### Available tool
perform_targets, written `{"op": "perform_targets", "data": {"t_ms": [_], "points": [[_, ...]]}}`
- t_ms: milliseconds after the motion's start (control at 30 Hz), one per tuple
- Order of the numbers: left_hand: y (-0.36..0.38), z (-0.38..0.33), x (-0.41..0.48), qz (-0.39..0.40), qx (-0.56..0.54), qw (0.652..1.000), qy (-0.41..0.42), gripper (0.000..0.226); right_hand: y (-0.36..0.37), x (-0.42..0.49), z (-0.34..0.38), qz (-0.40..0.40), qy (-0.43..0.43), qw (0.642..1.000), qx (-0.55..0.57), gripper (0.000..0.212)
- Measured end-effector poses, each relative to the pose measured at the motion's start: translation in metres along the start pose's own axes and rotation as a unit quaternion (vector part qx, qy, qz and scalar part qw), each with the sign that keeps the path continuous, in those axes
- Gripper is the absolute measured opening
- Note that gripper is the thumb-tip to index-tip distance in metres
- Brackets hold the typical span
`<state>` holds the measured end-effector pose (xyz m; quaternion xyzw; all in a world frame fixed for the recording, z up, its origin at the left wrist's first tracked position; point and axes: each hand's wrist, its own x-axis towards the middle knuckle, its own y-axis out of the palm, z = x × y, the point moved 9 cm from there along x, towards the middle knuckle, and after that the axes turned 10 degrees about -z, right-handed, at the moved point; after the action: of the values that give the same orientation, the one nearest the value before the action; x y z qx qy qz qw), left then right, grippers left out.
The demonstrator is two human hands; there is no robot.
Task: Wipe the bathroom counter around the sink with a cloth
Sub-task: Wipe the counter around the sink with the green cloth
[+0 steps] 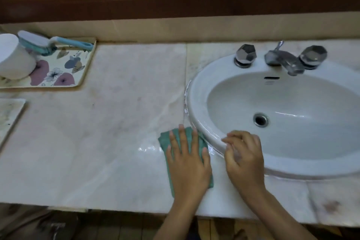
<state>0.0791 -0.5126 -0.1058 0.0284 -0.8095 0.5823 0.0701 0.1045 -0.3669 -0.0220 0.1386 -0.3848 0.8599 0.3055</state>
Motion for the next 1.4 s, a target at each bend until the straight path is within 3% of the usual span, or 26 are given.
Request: {"op": "perform_targets", "data": {"t_ms": [100, 167, 267, 367, 467, 533, 633, 733, 867, 967, 1100, 1167, 1233, 1300, 1333, 1400], "points": [[0.008, -0.040, -0.055, 0.034, -0.007, 0.999, -0.040, 0.067, -0.050, -0.045, -0.008, 0.042, -0.039, 0.997, 0.043, 0.025], [0.013, -0.072, -0.077, 0.040, -0.028, 0.996, -0.072, 0.071, -0.080, -0.056, -0.031, 0.044, -0.021, 0.997, 0.063, 0.026], [0.023, -0.118, -0.104, 0.066, -0.081, 0.986, -0.131, 0.078, -0.125, -0.057, -0.083, -0.001, 0.082, 0.994, 0.071, 0.023], [0.037, -0.166, -0.134, 0.132, -0.151, 0.969, -0.146, 0.069, -0.165, -0.063, -0.138, -0.064, 0.242, 0.963, 0.095, 0.023], [0.039, -0.202, -0.151, 0.207, -0.201, 0.940, -0.181, 0.062, -0.184, -0.074, -0.168, -0.058, 0.302, 0.941, 0.138, 0.028], [0.047, -0.213, -0.150, 0.255, -0.230, 0.917, -0.203, 0.062, -0.179, -0.081, -0.168, 0.020, 0.250, 0.962, 0.112, 0.029], [0.039, -0.211, -0.142, 0.289, -0.326, 0.867, -0.242, 0.068, -0.166, -0.097, -0.160, 0.123, 0.126, 0.984, -0.021, 0.045], [0.019, -0.193, -0.138, 0.303, -0.454, 0.795, -0.264, 0.074, -0.149, -0.105, -0.145, 0.162, 0.052, 0.970, -0.176, 0.072], [-0.002, -0.158, -0.132, 0.341, -0.516, 0.745, -0.249, 0.043, -0.123, -0.116, -0.131, 0.191, 0.054, 0.936, -0.291, 0.102], [-0.016, -0.119, -0.108, 0.325, -0.508, 0.762, -0.236, 0.027, -0.120, -0.115, -0.126, 0.161, 0.018, 0.936, -0.314, 0.086], [-0.032, -0.082, -0.078, 0.293, -0.473, 0.817, -0.150, 0.023, -0.130, -0.105, -0.125, 0.169, -0.006, 0.961, -0.217, 0.054], [-0.045, -0.076, -0.066, 0.265, -0.457, 0.845, -0.081, 0.021, -0.136, -0.093, -0.127, 0.187, 0.049, 0.972, -0.133, 0.034], [-0.059, -0.078, -0.057, 0.250, -0.454, 0.855, -0.027, 0.017, -0.143, -0.076, -0.128, 0.176, 0.182, 0.967, -0.040, 0.019], [-0.072, -0.090, -0.053, 0.243, -0.475, 0.845, 0.032, 0.024, -0.138, -0.067, -0.123, 0.158, 0.358, 0.912, 0.125, 0.016], [-0.081, -0.098, -0.051, 0.222, -0.477, 0.846, 0.086, 0.029, -0.130, -0.066, -0.119, 0.153, 0.444, 0.854, 0.222, 0.024], [-0.105, -0.125, -0.050, 0.138, -0.432, 0.850, 0.268, 0.046, -0.114, -0.060, -0.096, 0.175, 0.560, 0.698, 0.410, 0.032]]}}
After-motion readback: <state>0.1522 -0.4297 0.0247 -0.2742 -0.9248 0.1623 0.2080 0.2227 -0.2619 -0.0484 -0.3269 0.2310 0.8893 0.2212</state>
